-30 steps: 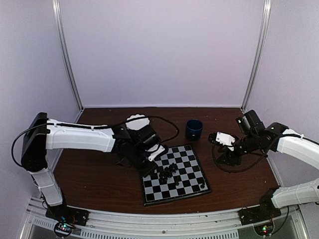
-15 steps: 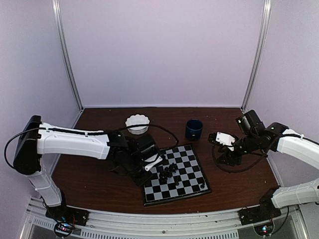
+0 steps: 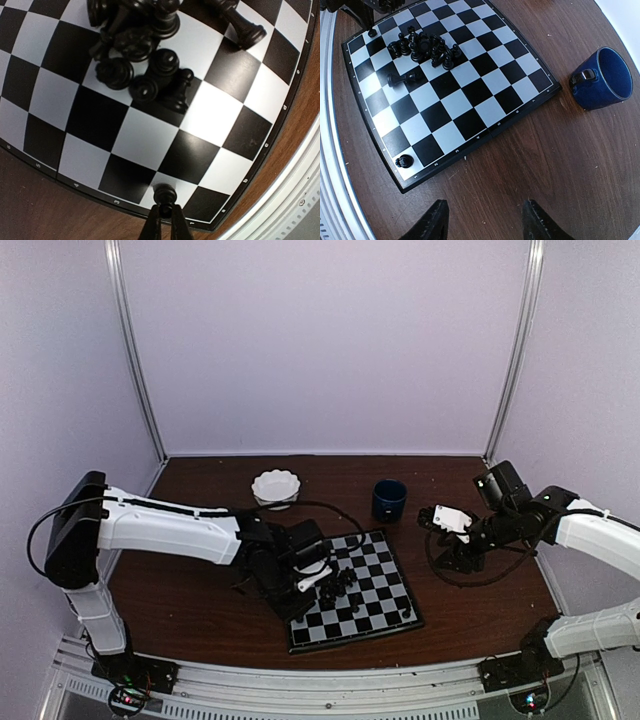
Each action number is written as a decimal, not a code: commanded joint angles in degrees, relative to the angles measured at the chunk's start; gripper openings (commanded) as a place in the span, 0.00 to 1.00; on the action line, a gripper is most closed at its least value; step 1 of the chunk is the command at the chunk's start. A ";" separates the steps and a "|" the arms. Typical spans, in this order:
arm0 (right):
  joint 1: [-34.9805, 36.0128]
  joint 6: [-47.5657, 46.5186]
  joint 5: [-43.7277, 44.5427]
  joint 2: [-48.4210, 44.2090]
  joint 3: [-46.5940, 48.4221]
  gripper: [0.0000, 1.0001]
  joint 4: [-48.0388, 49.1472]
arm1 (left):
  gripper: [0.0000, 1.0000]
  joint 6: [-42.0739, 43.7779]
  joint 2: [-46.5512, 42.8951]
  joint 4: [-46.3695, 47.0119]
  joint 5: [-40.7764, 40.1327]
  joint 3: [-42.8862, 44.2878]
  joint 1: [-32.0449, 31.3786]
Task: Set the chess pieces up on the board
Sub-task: Place the pawn at h7, then pick up the pawn from the chessboard.
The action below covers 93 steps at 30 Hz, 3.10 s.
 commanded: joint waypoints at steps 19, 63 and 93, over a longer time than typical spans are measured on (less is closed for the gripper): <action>-0.38 -0.04 0.38 -0.30 -0.64 0.53 0.79 | 0.05 -1.91 1.13 -3.52 -4.98 1.23 -1.54; -0.37 -0.35 0.32 -0.35 -0.81 0.53 0.72 | 0.18 -5.19 10.09 -1.28 -6.83 17.24 0.36; -0.38 -0.35 0.25 -0.47 -0.81 0.53 0.64 | 0.06 -4.69 11.62 -4.15 -7.47 18.14 0.99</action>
